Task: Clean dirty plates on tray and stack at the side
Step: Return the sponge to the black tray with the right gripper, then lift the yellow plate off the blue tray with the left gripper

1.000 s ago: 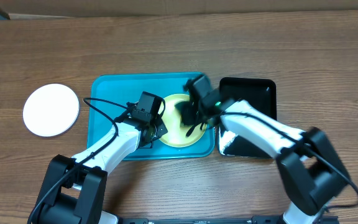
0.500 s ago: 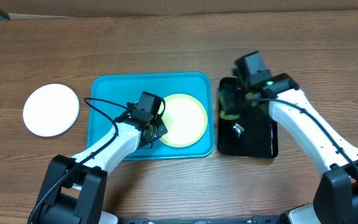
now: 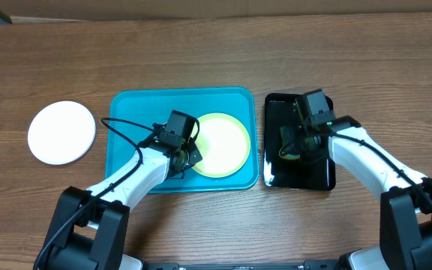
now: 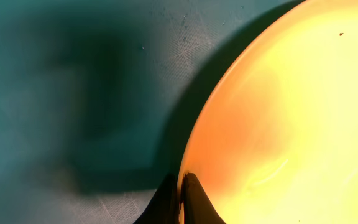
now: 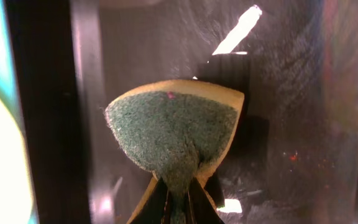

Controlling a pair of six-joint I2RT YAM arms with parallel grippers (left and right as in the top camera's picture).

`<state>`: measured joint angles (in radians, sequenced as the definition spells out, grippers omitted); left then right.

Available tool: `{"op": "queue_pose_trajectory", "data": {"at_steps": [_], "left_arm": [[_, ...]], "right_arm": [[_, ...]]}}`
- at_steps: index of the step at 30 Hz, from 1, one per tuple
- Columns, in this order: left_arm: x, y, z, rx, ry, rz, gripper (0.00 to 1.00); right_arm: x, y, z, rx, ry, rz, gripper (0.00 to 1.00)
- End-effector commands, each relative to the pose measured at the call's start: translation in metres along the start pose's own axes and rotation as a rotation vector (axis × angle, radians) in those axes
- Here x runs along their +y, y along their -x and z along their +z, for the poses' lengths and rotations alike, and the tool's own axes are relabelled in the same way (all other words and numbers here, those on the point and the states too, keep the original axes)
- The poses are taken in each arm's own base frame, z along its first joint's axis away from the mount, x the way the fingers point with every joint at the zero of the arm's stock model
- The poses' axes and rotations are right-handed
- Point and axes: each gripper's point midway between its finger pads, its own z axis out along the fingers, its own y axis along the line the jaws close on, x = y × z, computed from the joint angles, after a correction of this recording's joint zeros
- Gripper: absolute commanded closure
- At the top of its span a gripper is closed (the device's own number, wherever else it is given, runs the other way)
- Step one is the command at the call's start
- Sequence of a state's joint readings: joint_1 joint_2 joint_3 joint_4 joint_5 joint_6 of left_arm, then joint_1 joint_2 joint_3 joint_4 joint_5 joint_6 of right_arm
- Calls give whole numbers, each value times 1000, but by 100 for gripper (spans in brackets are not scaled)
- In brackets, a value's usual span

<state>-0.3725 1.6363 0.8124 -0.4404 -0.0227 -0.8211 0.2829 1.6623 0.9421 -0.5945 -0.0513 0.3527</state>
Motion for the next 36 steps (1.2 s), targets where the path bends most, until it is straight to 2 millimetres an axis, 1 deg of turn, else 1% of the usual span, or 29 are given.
{"op": "queue_pose_trajectory", "data": {"at_steps": [1,4,6,7,9,12,13,14,15,16,20,24,29,31,36], "left_arm": [[30,-25,17,78,99,-8,96],[30,-25,17,77,99,-8,96],[30,-25,17,77,99,-8,96],[30,-25,17,77,99,-8,96],[30,-25,17,77,99,-8,96],[30,-25,17,77,98,-8,96],[30,-25,17,77,98,-8,96],[29,-25,17,77,97,0,96],[28,-23,17,75,92,22,96],[27,-22,16,75,87,47,96],[19,-12,10,69,73,194,96],[18,-1,-5,82,104,195,96],[28,29,-30,25,219,182,96],[30,39,-39,3,254,204,96],[21,55,-55,-24,263,268,96]], "right_arm": [[-18,-2,6,-25,-76,46,96],[-27,-5,10,-36,-116,48,96],[-28,-7,11,-33,-120,48,96],[-29,-8,11,-32,-120,48,90],[-29,-8,11,-31,-121,48,59],[-29,-8,11,-31,-121,48,55],[-29,-8,11,-31,-121,48,44],[-29,-8,11,-30,-121,48,29],[-29,-8,11,-31,-121,48,11],[-29,-8,11,-31,-121,48,0],[-28,-8,11,-33,-119,47,0],[-28,-7,11,-33,-119,48,0],[-28,-7,11,-33,-119,48,0],[-28,-7,11,-33,-119,48,0],[-28,-7,11,-33,-119,47,0]]}}
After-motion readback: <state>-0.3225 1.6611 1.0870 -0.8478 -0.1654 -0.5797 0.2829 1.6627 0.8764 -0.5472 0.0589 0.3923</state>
